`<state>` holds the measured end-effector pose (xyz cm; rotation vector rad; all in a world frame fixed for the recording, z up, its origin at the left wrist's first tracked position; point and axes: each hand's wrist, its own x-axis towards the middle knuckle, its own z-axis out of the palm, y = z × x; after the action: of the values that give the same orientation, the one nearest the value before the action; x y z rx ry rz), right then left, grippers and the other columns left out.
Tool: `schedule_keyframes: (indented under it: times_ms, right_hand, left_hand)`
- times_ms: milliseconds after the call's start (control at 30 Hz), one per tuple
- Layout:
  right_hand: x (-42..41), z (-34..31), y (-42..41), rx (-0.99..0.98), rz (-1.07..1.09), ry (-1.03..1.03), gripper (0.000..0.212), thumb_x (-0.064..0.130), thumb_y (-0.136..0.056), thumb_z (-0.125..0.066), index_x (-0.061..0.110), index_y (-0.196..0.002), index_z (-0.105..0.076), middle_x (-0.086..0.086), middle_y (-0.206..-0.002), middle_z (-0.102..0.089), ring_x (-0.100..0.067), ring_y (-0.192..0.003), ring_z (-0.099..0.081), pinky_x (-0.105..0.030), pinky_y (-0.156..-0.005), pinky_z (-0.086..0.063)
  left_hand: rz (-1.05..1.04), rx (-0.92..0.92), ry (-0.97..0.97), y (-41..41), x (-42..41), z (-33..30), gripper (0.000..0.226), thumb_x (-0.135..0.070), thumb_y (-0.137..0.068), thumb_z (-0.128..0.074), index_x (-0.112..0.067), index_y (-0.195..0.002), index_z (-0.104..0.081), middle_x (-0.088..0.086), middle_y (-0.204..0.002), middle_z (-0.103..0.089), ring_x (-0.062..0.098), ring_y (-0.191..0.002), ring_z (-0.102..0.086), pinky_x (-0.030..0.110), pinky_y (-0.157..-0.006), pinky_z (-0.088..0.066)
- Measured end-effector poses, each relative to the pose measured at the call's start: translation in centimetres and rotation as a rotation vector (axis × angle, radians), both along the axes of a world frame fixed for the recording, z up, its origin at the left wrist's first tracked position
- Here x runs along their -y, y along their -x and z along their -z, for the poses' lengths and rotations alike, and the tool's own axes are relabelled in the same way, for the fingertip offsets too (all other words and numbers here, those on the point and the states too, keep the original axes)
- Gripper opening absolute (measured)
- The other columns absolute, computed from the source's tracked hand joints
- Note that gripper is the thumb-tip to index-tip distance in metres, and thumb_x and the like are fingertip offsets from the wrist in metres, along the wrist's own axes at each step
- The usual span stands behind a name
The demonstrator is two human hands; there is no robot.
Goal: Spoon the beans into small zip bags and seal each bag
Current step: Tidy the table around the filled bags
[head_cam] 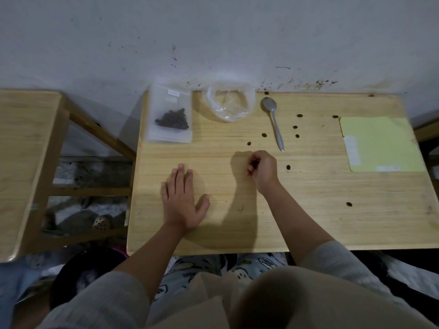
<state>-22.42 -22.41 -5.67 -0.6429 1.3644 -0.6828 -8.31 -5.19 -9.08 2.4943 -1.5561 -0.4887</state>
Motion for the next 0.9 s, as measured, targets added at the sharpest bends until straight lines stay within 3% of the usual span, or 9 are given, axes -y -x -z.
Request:
schedule_keyframes:
  times_ms: [33, 100, 167, 233, 300, 400, 700, 833, 900]
  right_hand:
    - [0.3, -0.1, -0.2, -0.024, -0.008, 0.004, 0.033, 0.016, -0.093, -0.046, 0.014, -0.060, -0.045, -0.003, -0.055, -0.041, -0.012, -0.040, -0.034, -0.026, -0.044, -0.031]
    - [0.9, 0.4, -0.6, -0.254, -0.098, 0.155, 0.037, 0.031, -0.090, -0.058, 0.016, -0.060, -0.045, 0.002, -0.056, -0.041, -0.010, -0.046, -0.036, -0.024, -0.048, -0.036]
    - [1.5, 1.0, -0.8, -0.485, -0.170, 0.354, 0.023, 0.029, -0.086, -0.065, 0.012, -0.072, -0.057, 0.007, -0.064, -0.048, -0.005, -0.055, -0.043, -0.013, -0.056, -0.037]
    - [1.7, 1.3, -1.0, -0.587, -0.225, 0.463, 0.015, 0.022, -0.085, -0.067, 0.010, -0.094, -0.065, 0.009, -0.073, -0.056, -0.003, -0.063, -0.050, -0.005, -0.057, -0.037]
    - [1.9, 1.6, -1.2, -0.649, -0.294, 0.517, 0.021, 0.019, -0.086, -0.065, 0.012, -0.105, -0.067, 0.002, -0.083, -0.064, -0.008, -0.073, -0.057, -0.009, -0.063, -0.039]
    - [2.2, 1.9, -1.7, -0.755, -0.370, 0.536, 0.019, 0.017, -0.089, -0.059, 0.009, -0.103, -0.069, -0.007, -0.097, -0.071, -0.017, -0.086, -0.063, -0.016, -0.070, -0.039]
    - [2.0, 1.3, -1.3, -0.730, -0.340, 0.552, 0.020, 0.012, -0.090, -0.059, 0.004, -0.105, -0.070, -0.011, -0.106, -0.070, -0.020, -0.101, -0.063, -0.006, -0.076, -0.034]
    - [2.1, 1.9, -1.3, -0.760, -0.341, 0.527, 0.016, 0.011, -0.091, -0.058, 0.002, -0.097, -0.069, -0.010, -0.095, -0.070, -0.014, -0.083, -0.059, -0.008, -0.068, -0.034]
    - [2.2, 1.9, -1.3, -0.771, -0.347, 0.519, 0.015, 0.014, -0.092, -0.055, 0.002, -0.091, -0.065, -0.009, -0.083, -0.066, -0.014, -0.074, -0.055, -0.018, -0.066, -0.040]
  left_hand:
    - [0.001, 0.000, 0.002, 0.0, 0.0, 0.0, 0.084, -0.061, -0.082, -0.032, -0.009, -0.147, -0.025, 0.011, -0.158, -0.013, 0.030, -0.144, -0.011, 0.055, -0.113, -0.012]
    - [0.000, 0.000, 0.010, -0.1, 0.0, 0.0, 0.083, -0.060, -0.081, -0.034, -0.008, -0.146, -0.027, 0.012, -0.157, -0.016, 0.031, -0.144, -0.013, 0.056, -0.112, -0.014]
    - [0.000, 0.002, 0.016, -0.1, 0.1, -0.1, 0.083, -0.060, -0.080, -0.034, -0.008, -0.145, -0.030, 0.012, -0.156, -0.019, 0.031, -0.143, -0.016, 0.056, -0.112, -0.017]
    - [0.002, 0.001, 0.015, -0.2, 0.1, -0.1, 0.083, -0.060, -0.081, -0.033, -0.008, -0.146, -0.029, 0.011, -0.157, -0.017, 0.030, -0.144, -0.014, 0.056, -0.112, -0.016]
    - [-0.002, -0.006, 0.010, -0.2, 0.1, 0.0, 0.084, -0.060, -0.081, -0.032, -0.009, -0.147, -0.025, 0.010, -0.158, -0.013, 0.029, -0.145, -0.010, 0.054, -0.113, -0.013]
    - [-0.007, -0.007, 0.007, -0.1, 0.1, 0.0, 0.083, -0.061, -0.082, -0.030, -0.010, -0.148, -0.024, 0.010, -0.158, -0.012, 0.028, -0.145, -0.009, 0.054, -0.113, -0.012]
    - [0.000, -0.012, 0.014, -0.2, 0.0, -0.1, 0.082, -0.060, -0.083, -0.034, -0.009, -0.146, -0.026, 0.011, -0.157, -0.015, 0.030, -0.144, -0.013, 0.056, -0.112, -0.015]
    - [0.000, -0.016, 0.015, -0.1, 0.0, 0.0, 0.082, -0.061, -0.083, -0.033, -0.008, -0.146, -0.027, 0.012, -0.157, -0.017, 0.030, -0.144, -0.014, 0.057, -0.112, -0.016]
    - [-0.001, -0.013, 0.016, -0.2, 0.0, 0.0, 0.082, -0.061, -0.083, -0.034, -0.008, -0.146, -0.028, 0.012, -0.157, -0.017, 0.030, -0.144, -0.014, 0.057, -0.112, -0.017]
